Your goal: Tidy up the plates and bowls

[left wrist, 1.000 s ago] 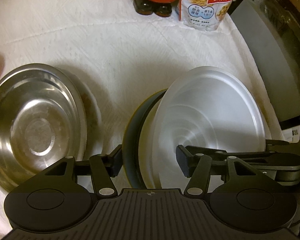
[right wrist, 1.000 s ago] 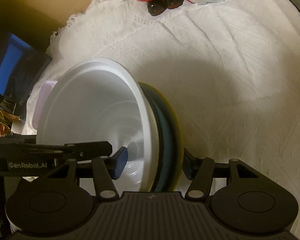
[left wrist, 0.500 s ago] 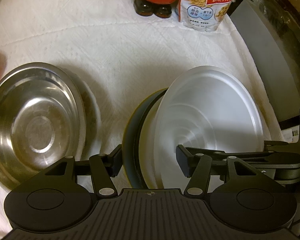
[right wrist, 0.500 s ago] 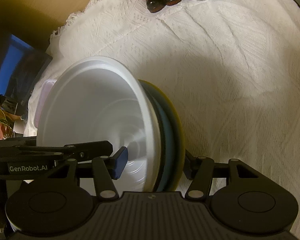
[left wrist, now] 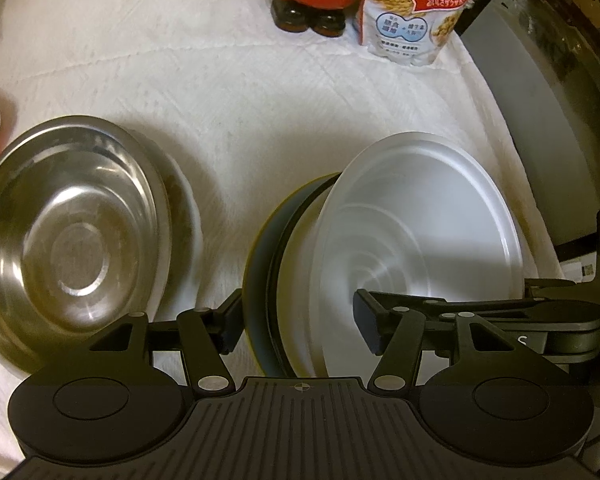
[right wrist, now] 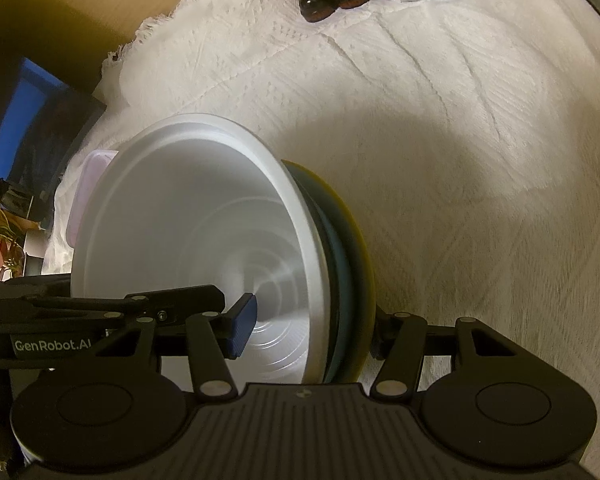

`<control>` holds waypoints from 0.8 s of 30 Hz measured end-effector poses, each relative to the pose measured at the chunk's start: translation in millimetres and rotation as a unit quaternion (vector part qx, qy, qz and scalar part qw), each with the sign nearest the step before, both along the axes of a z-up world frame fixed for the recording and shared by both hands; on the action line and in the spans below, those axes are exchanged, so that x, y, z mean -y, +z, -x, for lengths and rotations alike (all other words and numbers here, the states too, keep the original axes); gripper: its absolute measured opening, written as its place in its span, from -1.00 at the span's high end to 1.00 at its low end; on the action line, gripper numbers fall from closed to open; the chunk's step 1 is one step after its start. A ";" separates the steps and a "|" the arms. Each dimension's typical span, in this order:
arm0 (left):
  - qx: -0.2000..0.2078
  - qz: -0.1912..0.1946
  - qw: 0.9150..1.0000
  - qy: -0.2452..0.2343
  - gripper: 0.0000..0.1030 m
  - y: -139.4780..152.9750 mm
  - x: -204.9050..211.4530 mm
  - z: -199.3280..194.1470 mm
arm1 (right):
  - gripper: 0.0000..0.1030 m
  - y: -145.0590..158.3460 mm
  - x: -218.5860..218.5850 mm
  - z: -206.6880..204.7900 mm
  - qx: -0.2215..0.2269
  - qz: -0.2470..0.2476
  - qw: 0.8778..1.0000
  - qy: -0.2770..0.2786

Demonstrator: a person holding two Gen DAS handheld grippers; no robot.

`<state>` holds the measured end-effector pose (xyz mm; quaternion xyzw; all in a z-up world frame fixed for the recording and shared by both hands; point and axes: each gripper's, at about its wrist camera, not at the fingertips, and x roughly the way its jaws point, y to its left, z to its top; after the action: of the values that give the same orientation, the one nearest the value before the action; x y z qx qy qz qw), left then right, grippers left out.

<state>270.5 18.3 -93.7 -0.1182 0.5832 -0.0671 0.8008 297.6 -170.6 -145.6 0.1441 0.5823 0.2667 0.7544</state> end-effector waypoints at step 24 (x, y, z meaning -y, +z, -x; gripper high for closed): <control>-0.003 0.023 1.000 -0.017 -0.17 42.5 -21.2 -15.4 | -0.09 52.5 -14.6 -8.3 0.004 0.024 0.999 -0.023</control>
<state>285.8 39.5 -51.2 -0.1273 0.5858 -0.0936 0.7949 305.9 -156.0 -93.1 0.1383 0.5823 0.2360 0.7656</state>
